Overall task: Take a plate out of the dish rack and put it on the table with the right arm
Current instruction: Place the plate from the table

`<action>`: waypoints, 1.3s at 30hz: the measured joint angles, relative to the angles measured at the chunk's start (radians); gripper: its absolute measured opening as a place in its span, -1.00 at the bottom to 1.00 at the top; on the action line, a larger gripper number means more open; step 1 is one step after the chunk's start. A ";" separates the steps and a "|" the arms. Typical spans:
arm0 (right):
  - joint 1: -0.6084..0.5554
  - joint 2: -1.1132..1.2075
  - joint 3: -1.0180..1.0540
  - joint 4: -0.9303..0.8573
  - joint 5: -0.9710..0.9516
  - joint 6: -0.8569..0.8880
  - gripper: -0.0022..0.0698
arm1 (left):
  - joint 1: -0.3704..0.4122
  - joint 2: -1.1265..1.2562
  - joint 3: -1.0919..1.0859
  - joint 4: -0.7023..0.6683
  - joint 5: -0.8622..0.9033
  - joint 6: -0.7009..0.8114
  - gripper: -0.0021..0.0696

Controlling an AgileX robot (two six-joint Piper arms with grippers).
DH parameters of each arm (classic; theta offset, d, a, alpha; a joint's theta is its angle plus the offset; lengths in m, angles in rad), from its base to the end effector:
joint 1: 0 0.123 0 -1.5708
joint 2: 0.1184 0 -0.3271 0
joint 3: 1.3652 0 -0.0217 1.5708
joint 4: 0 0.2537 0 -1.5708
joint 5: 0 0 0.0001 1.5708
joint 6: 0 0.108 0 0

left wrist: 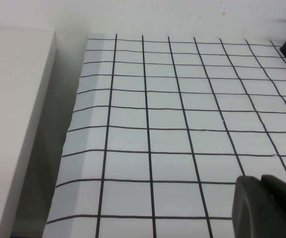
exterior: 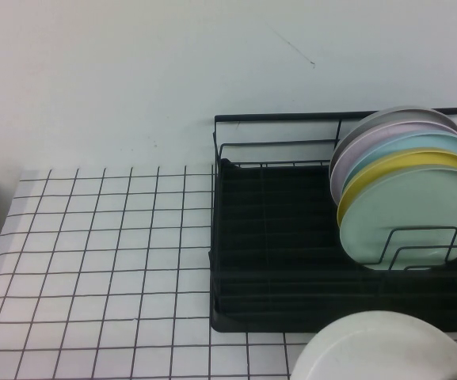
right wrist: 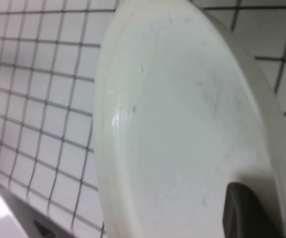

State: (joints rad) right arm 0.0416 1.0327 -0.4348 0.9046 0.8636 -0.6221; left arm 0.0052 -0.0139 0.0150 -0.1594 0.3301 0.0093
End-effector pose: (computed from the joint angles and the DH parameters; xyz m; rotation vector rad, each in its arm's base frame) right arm 0.1322 0.0702 0.2381 -0.1556 2.6114 0.8958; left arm 0.0303 -0.0054 0.1748 -0.0964 1.8103 -0.1435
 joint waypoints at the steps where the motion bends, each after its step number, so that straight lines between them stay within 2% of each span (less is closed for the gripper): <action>1: 0.000 0.025 0.000 0.005 -0.024 -0.005 -0.64 | 0.000 0.000 0.000 0.000 0.000 0.000 -0.95; 6: 0.000 0.161 0.000 0.029 -0.103 -0.052 -0.64 | 0.000 0.000 0.000 0.000 0.000 0.000 -0.95; 14: 0.000 0.354 0.000 0.178 -0.182 -0.223 -0.59 | 0.000 0.000 0.000 0.000 0.000 0.000 -0.95; 18: 0.000 0.420 -0.002 0.193 -0.219 -0.261 -0.33 | 0.000 0.000 0.000 0.000 0.000 0.000 -0.95; 23: 0.000 0.450 -0.009 0.173 -0.242 -0.295 0.18 | 0.000 0.000 0.000 0.000 0.000 0.000 -0.95; 26: 0.000 0.451 -0.040 0.099 -0.228 -0.295 0.32 | 0.000 0.000 0.000 0.000 0.000 0.000 -0.95; 30: 0.000 0.451 -0.111 -0.070 -0.152 -0.233 0.37 | 0.000 0.000 0.000 0.000 0.000 0.000 -0.95; 35: 0.000 0.451 -0.235 -0.370 -0.004 -0.081 0.37 | 0.000 0.000 0.000 0.000 0.000 0.000 -0.95; 39: 0.000 0.451 -0.336 -0.568 0.138 0.059 0.27 | 0.000 0.000 0.000 0.000 0.000 0.000 -0.95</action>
State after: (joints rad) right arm 0.0416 1.4840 -0.7708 0.3364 1.0015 -0.5630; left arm 0.0052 -0.0139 0.0150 -0.1594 0.3301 0.0093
